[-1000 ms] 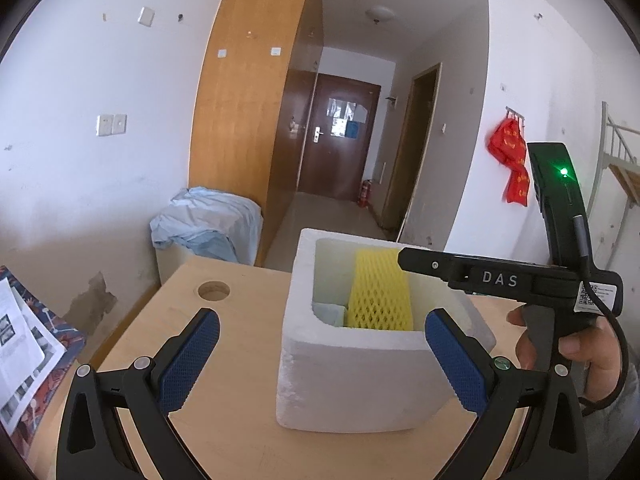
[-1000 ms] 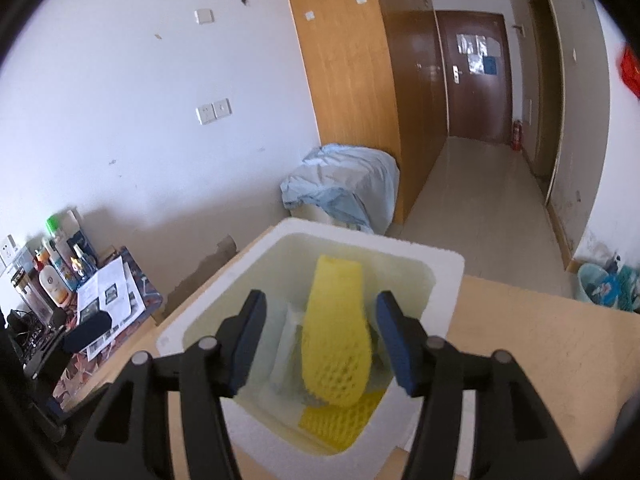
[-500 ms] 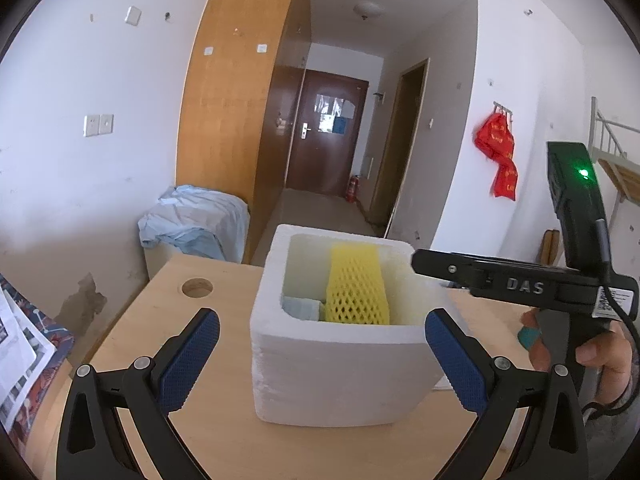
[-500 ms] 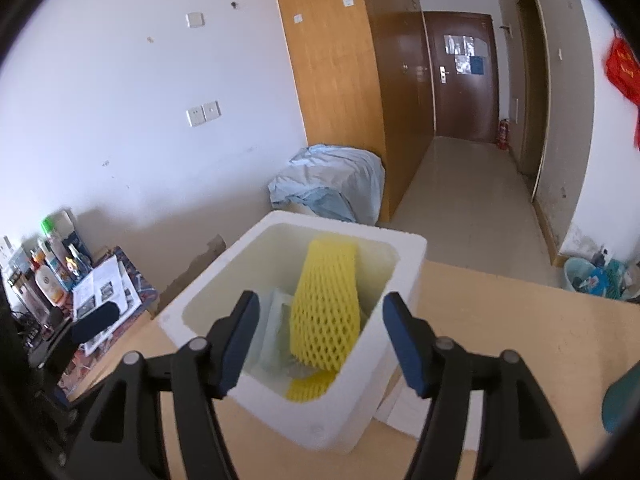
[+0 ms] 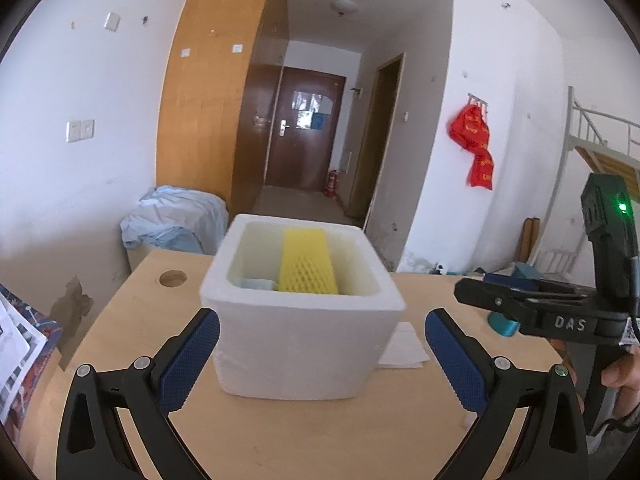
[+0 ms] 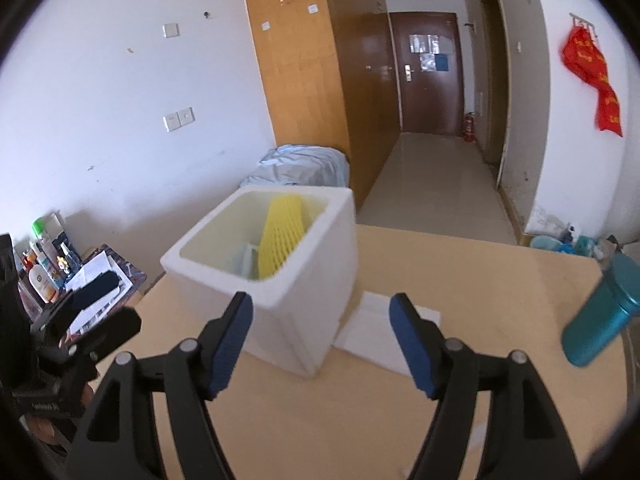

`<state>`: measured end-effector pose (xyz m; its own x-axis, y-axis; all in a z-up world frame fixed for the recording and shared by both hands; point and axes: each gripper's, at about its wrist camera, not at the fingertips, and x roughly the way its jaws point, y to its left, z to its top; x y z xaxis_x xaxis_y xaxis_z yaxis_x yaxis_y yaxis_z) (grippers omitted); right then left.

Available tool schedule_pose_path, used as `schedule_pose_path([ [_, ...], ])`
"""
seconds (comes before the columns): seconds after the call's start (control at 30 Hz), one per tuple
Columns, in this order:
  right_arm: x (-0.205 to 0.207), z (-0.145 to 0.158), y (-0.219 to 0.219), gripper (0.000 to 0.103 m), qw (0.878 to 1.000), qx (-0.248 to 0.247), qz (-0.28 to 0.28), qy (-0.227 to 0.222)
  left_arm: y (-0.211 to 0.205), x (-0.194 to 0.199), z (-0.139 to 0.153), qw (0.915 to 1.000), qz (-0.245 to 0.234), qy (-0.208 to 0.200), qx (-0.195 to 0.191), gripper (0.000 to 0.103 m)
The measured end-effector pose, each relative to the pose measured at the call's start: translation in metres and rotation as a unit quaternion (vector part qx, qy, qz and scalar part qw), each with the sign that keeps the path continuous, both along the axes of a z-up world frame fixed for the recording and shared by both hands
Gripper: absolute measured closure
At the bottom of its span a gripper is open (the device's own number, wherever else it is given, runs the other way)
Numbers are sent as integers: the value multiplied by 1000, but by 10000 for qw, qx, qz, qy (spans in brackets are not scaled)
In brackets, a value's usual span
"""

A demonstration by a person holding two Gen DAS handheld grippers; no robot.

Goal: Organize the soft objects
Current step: 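Withdraw both tools from the foam box back over the table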

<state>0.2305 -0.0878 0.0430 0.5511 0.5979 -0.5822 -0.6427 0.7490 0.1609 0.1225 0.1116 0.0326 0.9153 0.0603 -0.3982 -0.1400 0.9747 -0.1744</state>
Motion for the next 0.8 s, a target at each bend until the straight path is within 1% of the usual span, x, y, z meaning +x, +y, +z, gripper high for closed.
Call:
schedule_pose_path([
  [0.1, -14, 0, -16, 28, 9999, 122, -74, -39, -11, -6, -1, 10000, -77, 5, -31, 1],
  [0.17, -22, -1, -27, 25, 9998, 179, -117, -39, -20, -10, -2, 9999, -109, 3, -39, 1],
  [0.2, -26, -2, -31, 21, 9998, 166, -140, -47, -24, -11, -3, 9999, -144, 9, -55, 1],
  [0.3, -37, -3, -49, 20, 9993, 190, -313, -111, -35, -14, -3, 9997, -230, 32, -68, 1],
  [0.37, -45, -6, -62, 16, 9987, 239, -433, -90, -41, -15, -4, 9994, -323, 48, -80, 1],
  [0.43, -51, -11, -74, 10, 9974, 167, -679, -146, -51, -16, -7, 9988, -477, 86, -90, 1],
  [0.47, -53, -14, -80, 9, 9968, 135, -768, -145, -55, -16, -8, 9985, -527, 90, -82, 1],
  [0.57, -58, -24, -95, 8, 9956, 153, -924, -64, -73, -13, -12, 9973, -721, 140, -20, 1],
  [0.7, -58, -37, -111, 8, 9937, 148, -1110, 88, -90, -10, -19, 9952, -966, 111, -71, 1],
  [0.8, -58, -45, -122, 8, 9926, 196, -1180, 190, -103, 0, -27, 9926, -1180, 263, -71, 1],
])
